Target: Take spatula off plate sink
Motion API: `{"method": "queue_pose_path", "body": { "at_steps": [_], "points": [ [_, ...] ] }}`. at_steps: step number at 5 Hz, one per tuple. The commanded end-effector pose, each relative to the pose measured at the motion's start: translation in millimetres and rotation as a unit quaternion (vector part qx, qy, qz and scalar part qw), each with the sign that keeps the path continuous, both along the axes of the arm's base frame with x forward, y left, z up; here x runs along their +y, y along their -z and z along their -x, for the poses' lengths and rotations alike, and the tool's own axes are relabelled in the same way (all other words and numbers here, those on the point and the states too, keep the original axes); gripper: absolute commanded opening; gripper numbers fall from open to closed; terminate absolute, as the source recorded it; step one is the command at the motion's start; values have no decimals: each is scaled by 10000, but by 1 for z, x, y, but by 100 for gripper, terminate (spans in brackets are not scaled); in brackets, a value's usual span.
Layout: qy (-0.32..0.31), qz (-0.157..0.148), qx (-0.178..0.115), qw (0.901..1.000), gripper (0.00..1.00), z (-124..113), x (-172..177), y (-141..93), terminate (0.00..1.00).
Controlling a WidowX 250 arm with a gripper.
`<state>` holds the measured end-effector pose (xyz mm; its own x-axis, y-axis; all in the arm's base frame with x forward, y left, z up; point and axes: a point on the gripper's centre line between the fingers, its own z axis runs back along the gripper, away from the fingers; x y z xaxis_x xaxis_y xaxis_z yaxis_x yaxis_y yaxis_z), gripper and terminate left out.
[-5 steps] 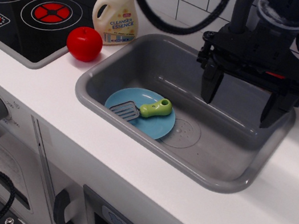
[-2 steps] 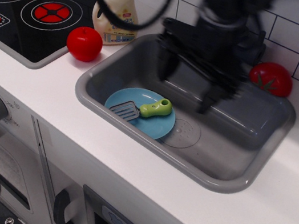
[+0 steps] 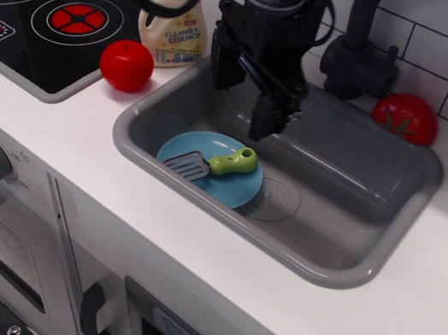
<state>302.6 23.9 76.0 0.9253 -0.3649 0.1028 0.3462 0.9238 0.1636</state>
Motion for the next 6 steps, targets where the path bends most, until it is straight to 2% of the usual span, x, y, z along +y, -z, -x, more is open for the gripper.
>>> {"method": "queue_pose_path", "body": {
  "at_steps": [1,2,3,4,6],
  "points": [
    [846,-153,-66,9963,100,-26,10,18,0],
    [1032,-188,-46,9945,100,-26,19,32,0],
    [987,-43,-65,9951,100,-29,18,45,0],
    [923,69,100,9957,100,-33,15,56,0],
    [964,-58,113,9953,100,-38,11,74,0]
  ]
}}
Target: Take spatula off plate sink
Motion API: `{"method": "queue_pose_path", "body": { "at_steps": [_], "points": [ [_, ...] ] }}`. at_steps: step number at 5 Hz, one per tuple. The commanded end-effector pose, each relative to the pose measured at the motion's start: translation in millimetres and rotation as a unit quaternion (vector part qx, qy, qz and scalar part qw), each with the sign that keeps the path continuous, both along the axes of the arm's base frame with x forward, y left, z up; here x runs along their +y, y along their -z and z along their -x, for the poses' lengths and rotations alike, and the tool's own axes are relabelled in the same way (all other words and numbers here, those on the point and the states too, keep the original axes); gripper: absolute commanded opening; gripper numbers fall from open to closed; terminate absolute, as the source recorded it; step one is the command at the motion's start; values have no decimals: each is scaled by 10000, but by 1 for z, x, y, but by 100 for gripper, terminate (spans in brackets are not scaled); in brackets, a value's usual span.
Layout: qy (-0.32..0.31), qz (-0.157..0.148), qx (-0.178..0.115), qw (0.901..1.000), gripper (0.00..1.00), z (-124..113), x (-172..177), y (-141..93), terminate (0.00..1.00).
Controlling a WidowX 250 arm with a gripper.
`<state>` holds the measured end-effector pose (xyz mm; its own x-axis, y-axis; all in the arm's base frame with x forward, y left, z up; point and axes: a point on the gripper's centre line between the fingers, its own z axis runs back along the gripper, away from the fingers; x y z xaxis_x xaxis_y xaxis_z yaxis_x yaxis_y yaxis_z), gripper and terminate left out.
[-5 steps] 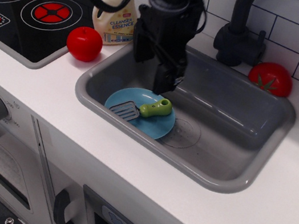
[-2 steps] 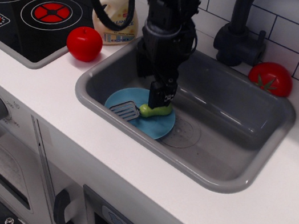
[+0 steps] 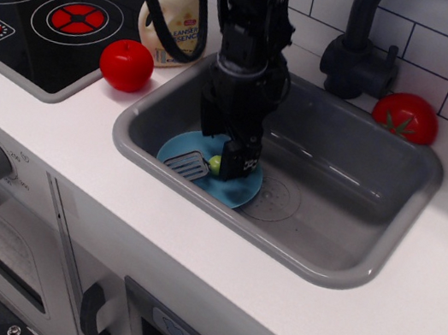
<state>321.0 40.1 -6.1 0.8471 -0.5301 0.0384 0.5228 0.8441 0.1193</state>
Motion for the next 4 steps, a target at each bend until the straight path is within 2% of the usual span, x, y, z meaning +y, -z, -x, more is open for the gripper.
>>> {"method": "queue_pose_path", "body": {
  "at_steps": [1,2,3,4],
  "points": [
    [50,-125,-274,9995,100,-20,-6,-4,0],
    [-1,-146,-269,9995,0,-20,-5,-2,0],
    [-63,-158,-364,9992,0,-19,-4,-3,0],
    [-129,-158,-523,9984,0,-16,-3,-13,0]
  ]
}}
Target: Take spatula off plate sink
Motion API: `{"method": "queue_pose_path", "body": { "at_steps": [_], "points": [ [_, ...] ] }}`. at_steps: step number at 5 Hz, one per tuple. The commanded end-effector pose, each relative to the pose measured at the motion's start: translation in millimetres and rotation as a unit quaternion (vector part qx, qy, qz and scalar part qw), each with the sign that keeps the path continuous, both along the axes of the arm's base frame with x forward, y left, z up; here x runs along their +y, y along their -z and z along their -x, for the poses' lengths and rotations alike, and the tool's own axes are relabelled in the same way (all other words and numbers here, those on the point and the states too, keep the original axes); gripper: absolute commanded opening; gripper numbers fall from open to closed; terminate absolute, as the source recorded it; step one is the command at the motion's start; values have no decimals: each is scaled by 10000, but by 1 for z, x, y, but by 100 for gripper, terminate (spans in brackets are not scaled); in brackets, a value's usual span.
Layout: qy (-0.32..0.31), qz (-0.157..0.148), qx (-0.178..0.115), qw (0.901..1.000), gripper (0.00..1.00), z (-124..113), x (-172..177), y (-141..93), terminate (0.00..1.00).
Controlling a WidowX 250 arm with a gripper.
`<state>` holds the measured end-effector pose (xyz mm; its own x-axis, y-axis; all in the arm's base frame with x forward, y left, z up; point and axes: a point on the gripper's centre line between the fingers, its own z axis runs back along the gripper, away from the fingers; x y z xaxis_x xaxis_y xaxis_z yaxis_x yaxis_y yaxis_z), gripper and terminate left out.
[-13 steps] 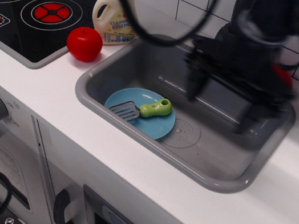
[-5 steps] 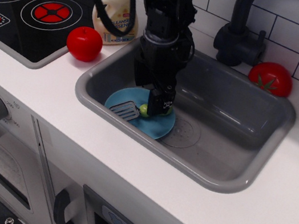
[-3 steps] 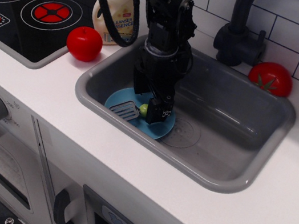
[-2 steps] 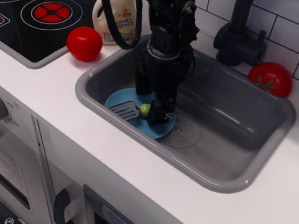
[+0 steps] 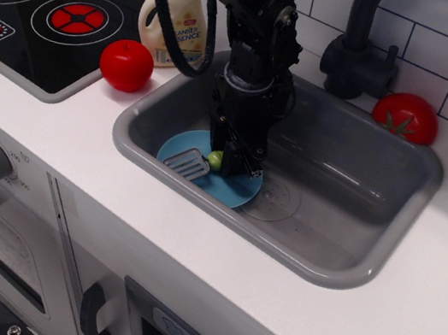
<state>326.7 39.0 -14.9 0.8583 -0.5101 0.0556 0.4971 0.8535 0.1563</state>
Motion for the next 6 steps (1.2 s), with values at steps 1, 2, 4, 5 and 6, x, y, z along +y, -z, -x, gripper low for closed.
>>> {"method": "queue_pose_path", "body": {
  "at_steps": [1,2,4,5,6],
  "points": [
    [-213,-151,-723,9970,0,-13,-1,-41,0],
    [-477,-113,-1043,9933,0,-17,-2,-66,0],
    [-948,182,-1036,9899,0,-20,-23,-87,0],
    [-1660,373,-942,9809,0,-21,-45,-79,0],
    [-2466,527,-779,9645,0,-31,-69,-68,0]
  ]
}}
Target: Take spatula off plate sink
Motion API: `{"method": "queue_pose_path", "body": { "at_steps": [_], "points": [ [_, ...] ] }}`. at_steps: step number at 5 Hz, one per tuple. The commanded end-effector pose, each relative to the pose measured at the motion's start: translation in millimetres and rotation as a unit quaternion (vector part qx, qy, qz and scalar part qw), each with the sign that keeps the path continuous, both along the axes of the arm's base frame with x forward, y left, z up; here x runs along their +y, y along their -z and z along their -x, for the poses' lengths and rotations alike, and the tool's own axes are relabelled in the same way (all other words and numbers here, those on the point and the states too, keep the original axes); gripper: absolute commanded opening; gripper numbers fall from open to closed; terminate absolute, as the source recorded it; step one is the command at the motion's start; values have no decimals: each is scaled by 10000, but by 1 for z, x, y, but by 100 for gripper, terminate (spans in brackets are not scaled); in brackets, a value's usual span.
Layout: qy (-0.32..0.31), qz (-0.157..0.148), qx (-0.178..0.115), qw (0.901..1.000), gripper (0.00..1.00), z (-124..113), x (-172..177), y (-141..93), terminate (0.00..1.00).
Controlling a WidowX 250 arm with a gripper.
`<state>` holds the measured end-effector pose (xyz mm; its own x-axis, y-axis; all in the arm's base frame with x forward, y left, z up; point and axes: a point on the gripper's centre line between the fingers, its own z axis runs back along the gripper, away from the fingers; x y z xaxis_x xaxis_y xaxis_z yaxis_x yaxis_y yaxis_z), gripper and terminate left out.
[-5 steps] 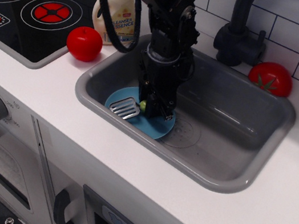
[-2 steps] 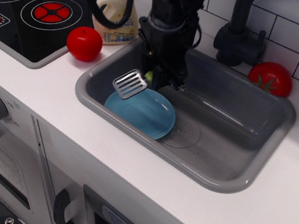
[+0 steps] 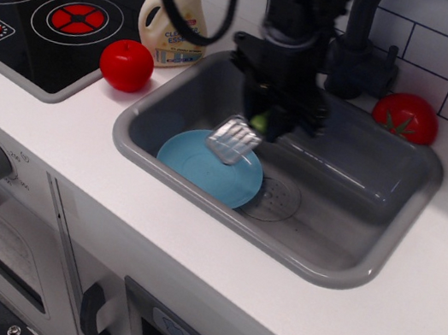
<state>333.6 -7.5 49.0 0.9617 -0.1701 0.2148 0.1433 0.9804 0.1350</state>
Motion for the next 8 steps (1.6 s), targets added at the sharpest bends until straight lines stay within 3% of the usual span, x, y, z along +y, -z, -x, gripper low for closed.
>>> {"method": "queue_pose_path", "body": {
  "at_steps": [1,2,3,4,6,7,8],
  "points": [
    [-1165,369,-159,9924,0,-31,-41,10,0],
    [-1657,652,-148,9839,0,-36,-53,25,0],
    [-1836,733,-104,9802,0,-39,-65,35,0],
    [-1974,693,-112,9778,100,-40,-68,40,0],
    [-1710,792,-253,9818,100,-27,-50,2,0],
    [-1629,971,-404,9810,100,-27,-47,-37,0],
    [-1075,870,-251,9901,100,-26,-47,-64,0]
  ]
}}
